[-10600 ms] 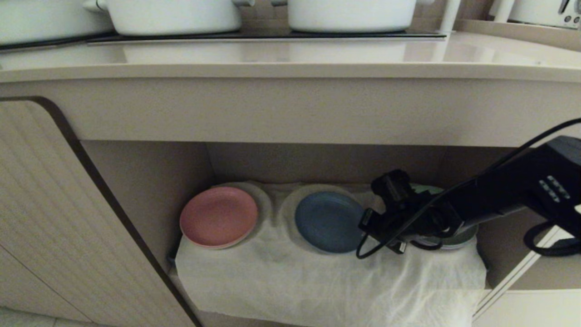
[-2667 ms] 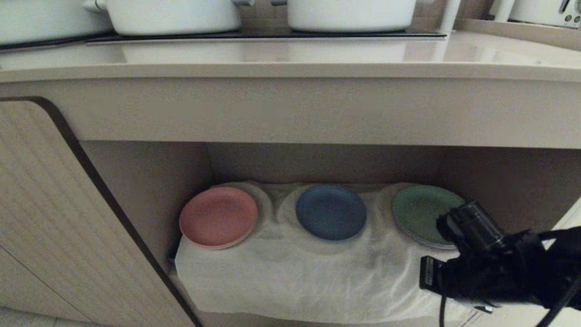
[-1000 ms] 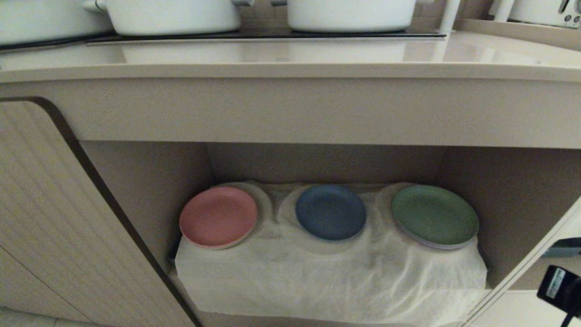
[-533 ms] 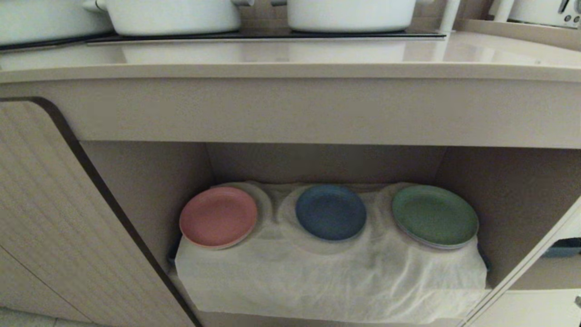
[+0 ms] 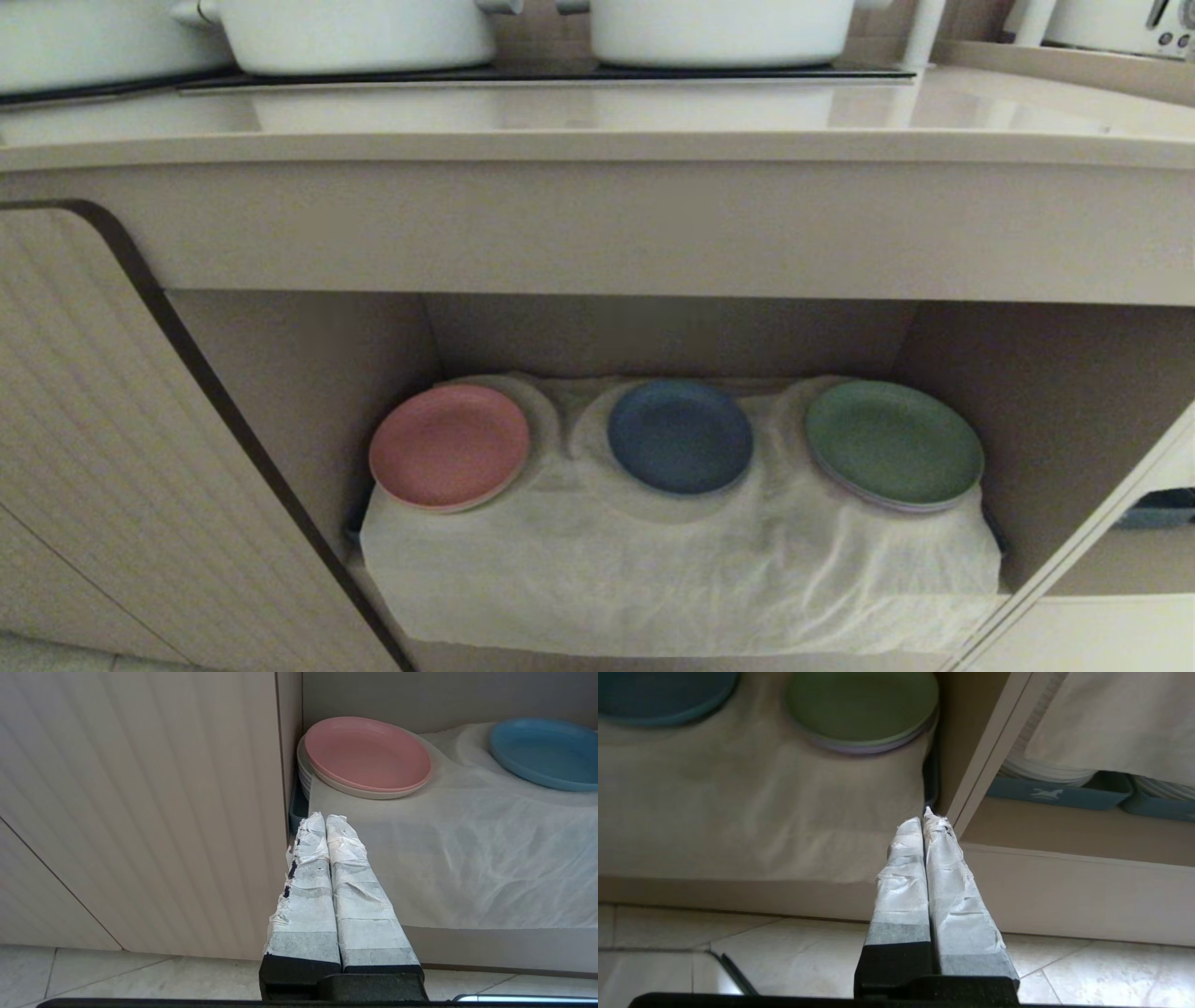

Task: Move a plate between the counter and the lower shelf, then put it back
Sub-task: Pick up the plate in the cupboard

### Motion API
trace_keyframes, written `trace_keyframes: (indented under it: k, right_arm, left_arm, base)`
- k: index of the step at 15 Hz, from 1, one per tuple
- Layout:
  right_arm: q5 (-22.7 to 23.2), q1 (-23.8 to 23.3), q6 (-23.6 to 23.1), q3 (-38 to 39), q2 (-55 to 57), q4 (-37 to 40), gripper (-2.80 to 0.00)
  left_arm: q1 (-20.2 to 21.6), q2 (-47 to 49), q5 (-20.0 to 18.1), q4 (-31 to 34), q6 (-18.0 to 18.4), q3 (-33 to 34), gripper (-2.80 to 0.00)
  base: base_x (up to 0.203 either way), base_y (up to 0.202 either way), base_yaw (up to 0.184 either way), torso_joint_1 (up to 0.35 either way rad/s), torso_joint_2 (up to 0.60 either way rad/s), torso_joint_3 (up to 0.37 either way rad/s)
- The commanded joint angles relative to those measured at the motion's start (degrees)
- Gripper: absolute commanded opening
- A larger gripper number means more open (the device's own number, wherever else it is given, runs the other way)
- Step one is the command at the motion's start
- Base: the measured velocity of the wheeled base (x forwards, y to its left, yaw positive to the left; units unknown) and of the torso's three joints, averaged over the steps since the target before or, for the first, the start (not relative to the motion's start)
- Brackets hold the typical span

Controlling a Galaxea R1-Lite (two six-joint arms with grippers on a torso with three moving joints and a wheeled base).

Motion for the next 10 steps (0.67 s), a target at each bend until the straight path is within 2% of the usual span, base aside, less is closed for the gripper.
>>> trace_keyframes:
  k: [1, 3, 10]
  right_arm:
    - [1.4, -1.0, -0.3, 0.2, -8.9, 4.1, -2.80]
    - [2.9, -1.7, -0.3, 0.2, -12.7, 7.9, -2.80]
    - [5.6, -0.6, 1.3, 0.1, -25.1, 12.2, -2.80]
  left_arm:
    - [0.0, 0.0, 0.0, 0.0, 0.0, 0.0, -2.80]
    - [0.0, 0.0, 0.0, 0.0, 0.0, 0.0, -2.80]
    - [0.0, 0.0, 0.0, 0.0, 0.0, 0.0, -2.80]
  base:
    - [0.000, 0.000, 0.000, 0.000, 0.00, 0.000]
    - [0.000, 0.000, 0.000, 0.000, 0.00, 0.000]
    - [0.000, 0.000, 0.000, 0.000, 0.00, 0.000]
